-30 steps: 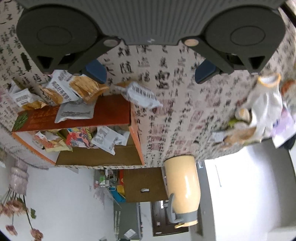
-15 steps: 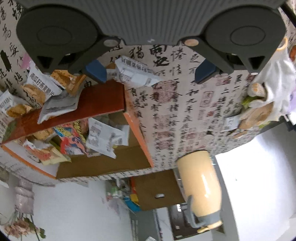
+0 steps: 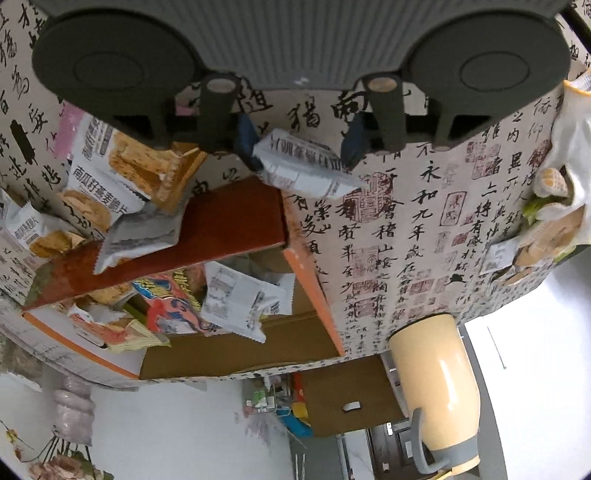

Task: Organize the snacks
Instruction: 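Grasp a white printed oat-crisp packet with the left gripper while the right holds the pink packet, then carry the white and pink packets over the box and lower them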

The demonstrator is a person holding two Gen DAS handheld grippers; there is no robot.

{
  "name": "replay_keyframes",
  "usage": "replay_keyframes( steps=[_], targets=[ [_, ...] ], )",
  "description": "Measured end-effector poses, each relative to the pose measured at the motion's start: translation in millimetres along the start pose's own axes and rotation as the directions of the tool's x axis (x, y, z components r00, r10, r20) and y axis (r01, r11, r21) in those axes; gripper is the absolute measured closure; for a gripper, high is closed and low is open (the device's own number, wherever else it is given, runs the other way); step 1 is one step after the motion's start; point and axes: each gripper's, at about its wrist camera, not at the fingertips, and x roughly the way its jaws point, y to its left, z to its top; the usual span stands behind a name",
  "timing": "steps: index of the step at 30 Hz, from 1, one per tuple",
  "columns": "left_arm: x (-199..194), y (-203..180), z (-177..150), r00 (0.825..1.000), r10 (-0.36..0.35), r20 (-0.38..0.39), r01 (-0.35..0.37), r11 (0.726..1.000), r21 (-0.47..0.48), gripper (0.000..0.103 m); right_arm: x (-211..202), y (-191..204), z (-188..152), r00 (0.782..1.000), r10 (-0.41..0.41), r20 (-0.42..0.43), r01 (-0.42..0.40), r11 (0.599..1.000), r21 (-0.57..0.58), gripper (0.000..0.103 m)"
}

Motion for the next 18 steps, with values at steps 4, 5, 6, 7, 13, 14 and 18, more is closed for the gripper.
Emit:
replay_keyframes(
  steps=[4,5,6,7,13,14,18],
  targets=[
    [-3.9,-0.6,-0.9,1.0,-0.004,0.014,0.004,1.0,-0.002,0.065,0.7,0.0,-1.3,1.0,0.003,-0.004,-0.003,1.0,0.003,0.037],
    [-4.4,-0.1,-1.2,1.0,-0.003,0.017,0.004,1.0,-0.003,0.066,0.7,0.2,-1.7,1.0,0.005,-0.004,-0.005,1.0,0.003,0.037],
    [-4.9,0.3,-1.8,1.0,-0.002,0.018,0.002,1.0,-0.005,0.067,0.6,0.2,-2.1,1.0,0.006,-0.005,-0.006,1.0,0.004,0.037],
    [-5.5,0.7,-2.1,1.0,0.0,0.018,0.0,1.0,-0.008,0.067,0.3,0.2,-2.4,1.0,0.007,-0.005,-0.007,1.0,0.004,0.037],
    [-17.0,2.8,-7.4,0.999,0.012,0.039,-0.01,0.999,-0.031,0.068,-1.4,0.9,-3.2,1.0,0.012,-0.003,-0.012,1.0,0.006,0.037],
    [-20.5,3.2,-8.6,0.999,0.01,0.045,-0.008,0.999,-0.037,0.068,-1.8,0.9,-3.3,1.0,0.012,-0.002,-0.012,1.0,0.006,0.037],
    [-34.8,3.7,-12.2,0.997,0.01,0.077,-0.005,0.998,-0.061,0.068,-4.1,1.6,-3.3,1.0,0.015,0.002,-0.015,1.0,0.004,0.038]
  ],
)
